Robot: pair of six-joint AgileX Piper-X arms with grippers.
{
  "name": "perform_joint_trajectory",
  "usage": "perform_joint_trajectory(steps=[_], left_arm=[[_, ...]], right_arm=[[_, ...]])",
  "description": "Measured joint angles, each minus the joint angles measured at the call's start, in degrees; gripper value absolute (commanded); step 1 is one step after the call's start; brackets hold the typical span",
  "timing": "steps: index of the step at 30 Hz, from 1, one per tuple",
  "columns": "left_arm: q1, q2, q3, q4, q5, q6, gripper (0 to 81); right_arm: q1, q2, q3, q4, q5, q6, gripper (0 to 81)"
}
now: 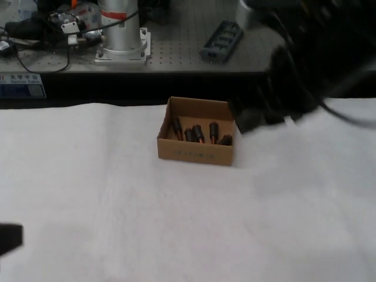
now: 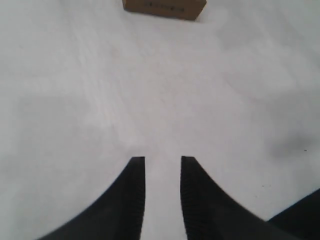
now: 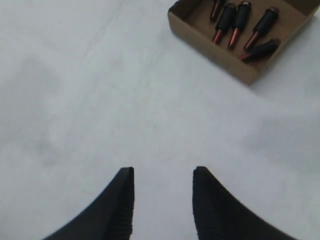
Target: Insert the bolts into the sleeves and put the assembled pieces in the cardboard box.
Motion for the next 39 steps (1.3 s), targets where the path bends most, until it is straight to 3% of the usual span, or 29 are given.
perform_joint_trajectory(steps=[4, 13, 21, 26, 34, 39], left_arm=[[0.0, 0.0, 4.63, -3.02, 2.54, -2.91, 18.8], [0.0, 0.0, 17.37, -11.73, 7.08, -10.61, 18.8], [0.0, 0.0, 26.63, -15.91, 7.44, -16.41, 18.8], [0.0, 0.0, 29.12, -17.33, 7.44, -18.91, 18.8], [0.0, -0.11, 35.64, -17.59, 7.83, -28.74, 18.8], [0.0, -0.33, 35.64, -17.55, 7.85, -30.19, 18.8]], right_arm=[[5.59, -13.97, 15.32, -6.65, 5.52, 7.91, 29.3], [12.48, -34.9, 40.78, -14.17, 18.1, 21.73, 29.3], [13.89, -47.06, 58.59, -14.97, 21.43, 32.95, 29.3], [13.89, -49.22, 64.3, -17.47, 21.59, 39.38, 29.3], [13.89, -49.32, 65.78, -20.26, 21.84, 40.85, 29.3], [13.89, -49.32, 67.88, -20.87, 21.84, 41.61, 29.3]])
